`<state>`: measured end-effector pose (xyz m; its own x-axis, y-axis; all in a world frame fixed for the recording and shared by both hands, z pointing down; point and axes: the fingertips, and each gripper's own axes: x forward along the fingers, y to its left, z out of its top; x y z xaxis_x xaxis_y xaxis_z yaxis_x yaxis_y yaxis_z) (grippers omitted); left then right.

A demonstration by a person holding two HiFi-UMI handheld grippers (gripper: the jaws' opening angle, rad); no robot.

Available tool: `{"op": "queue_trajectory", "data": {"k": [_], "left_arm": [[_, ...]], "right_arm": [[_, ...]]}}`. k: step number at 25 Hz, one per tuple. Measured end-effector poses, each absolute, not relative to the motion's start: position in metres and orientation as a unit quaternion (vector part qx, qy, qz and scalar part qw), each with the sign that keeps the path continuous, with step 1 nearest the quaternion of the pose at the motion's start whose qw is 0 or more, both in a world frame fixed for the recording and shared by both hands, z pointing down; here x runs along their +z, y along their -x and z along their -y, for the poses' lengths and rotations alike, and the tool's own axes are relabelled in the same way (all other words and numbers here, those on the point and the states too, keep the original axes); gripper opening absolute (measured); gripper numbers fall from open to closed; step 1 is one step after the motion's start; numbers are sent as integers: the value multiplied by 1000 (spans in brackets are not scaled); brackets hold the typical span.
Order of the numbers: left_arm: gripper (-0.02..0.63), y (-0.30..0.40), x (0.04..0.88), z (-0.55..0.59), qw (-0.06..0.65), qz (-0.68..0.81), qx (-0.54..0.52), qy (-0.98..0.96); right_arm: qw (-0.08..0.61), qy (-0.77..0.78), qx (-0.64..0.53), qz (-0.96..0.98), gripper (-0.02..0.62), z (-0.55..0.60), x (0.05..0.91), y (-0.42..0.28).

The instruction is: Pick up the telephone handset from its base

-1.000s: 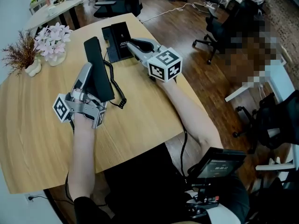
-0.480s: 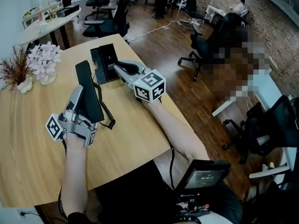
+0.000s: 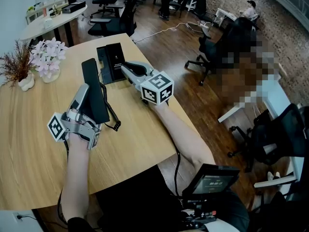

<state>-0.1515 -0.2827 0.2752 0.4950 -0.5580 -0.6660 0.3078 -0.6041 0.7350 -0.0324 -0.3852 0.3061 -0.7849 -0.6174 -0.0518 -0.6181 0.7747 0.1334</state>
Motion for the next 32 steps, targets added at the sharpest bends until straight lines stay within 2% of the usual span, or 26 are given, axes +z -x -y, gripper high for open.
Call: {"op": "queue_trajectory", "data": {"k": [27,32], "left_arm": [[77,153,275,281,435,84,-496,-746],[77,160,273,292,417,86,-514,-745]], "right_arm": [[2,329,68,-942,54,383,310,31],[-8,320,91,-943,54,402,302,36]]}}
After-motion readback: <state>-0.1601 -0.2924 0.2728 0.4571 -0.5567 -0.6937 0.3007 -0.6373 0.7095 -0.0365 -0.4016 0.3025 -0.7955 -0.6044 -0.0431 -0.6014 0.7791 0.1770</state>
